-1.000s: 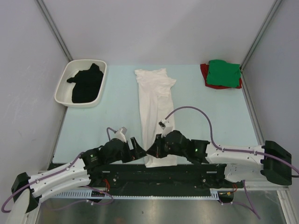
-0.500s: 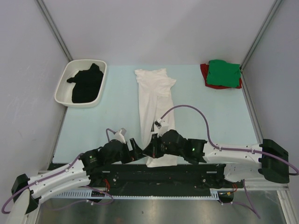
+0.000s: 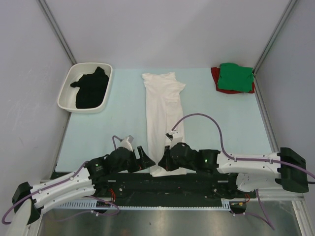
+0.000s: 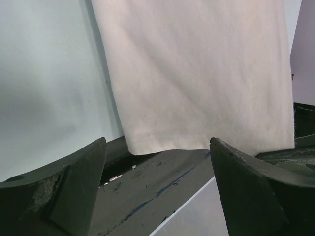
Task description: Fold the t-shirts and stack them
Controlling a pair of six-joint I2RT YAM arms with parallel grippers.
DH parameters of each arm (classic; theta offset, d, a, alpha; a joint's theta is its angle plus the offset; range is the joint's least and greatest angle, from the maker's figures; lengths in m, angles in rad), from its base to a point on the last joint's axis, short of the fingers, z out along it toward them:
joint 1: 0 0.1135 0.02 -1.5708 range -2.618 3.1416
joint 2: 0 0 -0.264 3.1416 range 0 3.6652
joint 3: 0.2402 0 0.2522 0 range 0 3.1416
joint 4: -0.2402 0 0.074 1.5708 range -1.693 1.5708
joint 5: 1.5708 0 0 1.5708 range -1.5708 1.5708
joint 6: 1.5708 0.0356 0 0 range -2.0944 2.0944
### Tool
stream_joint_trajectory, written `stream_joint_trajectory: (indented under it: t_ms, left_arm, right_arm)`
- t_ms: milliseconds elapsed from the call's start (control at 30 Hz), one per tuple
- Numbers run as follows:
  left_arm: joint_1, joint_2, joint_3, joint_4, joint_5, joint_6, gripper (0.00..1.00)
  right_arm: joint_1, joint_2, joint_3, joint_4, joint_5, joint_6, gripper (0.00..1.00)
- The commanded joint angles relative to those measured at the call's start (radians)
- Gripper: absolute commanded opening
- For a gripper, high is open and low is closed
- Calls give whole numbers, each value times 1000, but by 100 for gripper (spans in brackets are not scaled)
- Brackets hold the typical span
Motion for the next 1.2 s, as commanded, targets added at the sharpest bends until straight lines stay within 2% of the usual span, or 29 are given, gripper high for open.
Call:
stream_joint_trajectory:
  t_ms: [0,400,700,733,767,833,867,967,1167]
  left_arm:
    - [-5,4,16,30,2,-4,90]
    - [-5,14,23,27,-2,-4,90]
    - [-7,36,29,4,-1,-1,90]
    - [-6,37,29,-2,-4,-2,90]
    - [-5,42,31,-8,-5,-4,90]
    - [-7,44,31,-24,-7,-7,90]
    - [-6,45,31,-25,-7,-7,90]
    - [-7,45,34,-38,-9,-9,90]
    - [-7,88,42,-45,2,-12,89]
  right_arm:
    - [14,-32,-20,-51,67,4,0]
    - [46,8,-135,-44,110,55,0]
    - [57,2,-138,-188,237,87,2]
    - [57,-1,-138,-221,272,99,10]
    - [57,-3,-138,-234,289,104,34]
    - [52,-6,-138,-277,334,113,56]
    - [51,-10,-137,-286,340,118,72]
    - [45,-53,-137,-294,360,117,99]
    - [34,-177,-137,-341,392,130,100]
